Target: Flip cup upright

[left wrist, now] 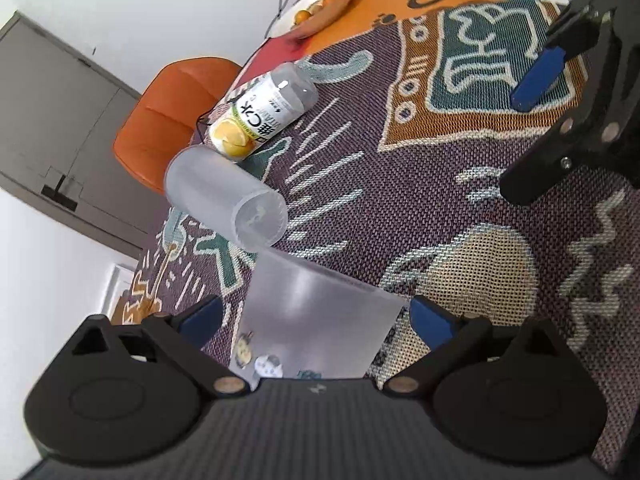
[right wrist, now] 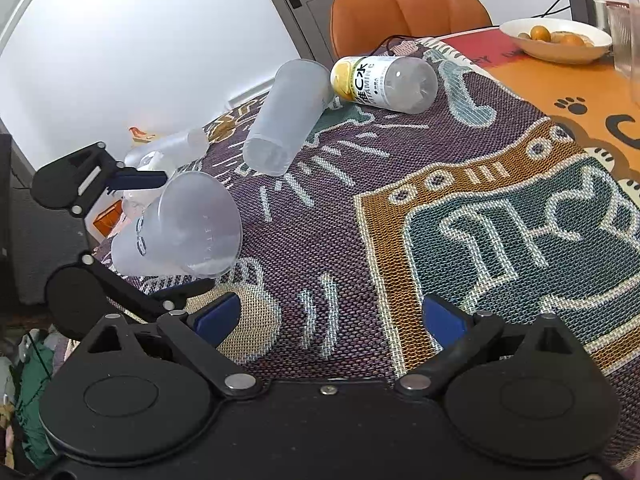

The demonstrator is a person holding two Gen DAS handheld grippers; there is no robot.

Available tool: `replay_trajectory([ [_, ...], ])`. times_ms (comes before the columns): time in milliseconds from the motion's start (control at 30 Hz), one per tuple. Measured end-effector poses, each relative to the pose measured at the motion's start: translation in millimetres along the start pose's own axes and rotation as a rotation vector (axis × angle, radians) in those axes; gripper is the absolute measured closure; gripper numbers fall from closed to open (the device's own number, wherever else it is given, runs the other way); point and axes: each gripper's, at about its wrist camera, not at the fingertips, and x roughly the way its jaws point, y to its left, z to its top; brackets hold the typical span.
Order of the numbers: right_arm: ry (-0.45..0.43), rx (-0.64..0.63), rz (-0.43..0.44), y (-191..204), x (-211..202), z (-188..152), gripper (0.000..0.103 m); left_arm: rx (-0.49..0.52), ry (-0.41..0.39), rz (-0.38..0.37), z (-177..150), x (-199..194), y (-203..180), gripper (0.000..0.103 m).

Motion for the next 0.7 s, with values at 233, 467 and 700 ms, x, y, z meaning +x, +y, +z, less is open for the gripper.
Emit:
replay_trajectory([
  [233, -0.017, 0.001, 0.017, -1.1, -0.9, -1.7, 0.001, 0.054, 0.021, 0.003, 1.7, 11.7, -5.7, 0.007],
  [467, -0.032, 0.012, 0.032, -3.8, -0.9, -2.6, 0.000, 0.053, 0.055, 0.029, 3.1, 12.5, -0.4, 0.024],
  [700, -0.035, 0.016, 0.038, -4.3, -1.8, -1.9, 0.000, -0.054, 0.018, 0.046, 11.2, -5.7, 15.3, 0.026],
])
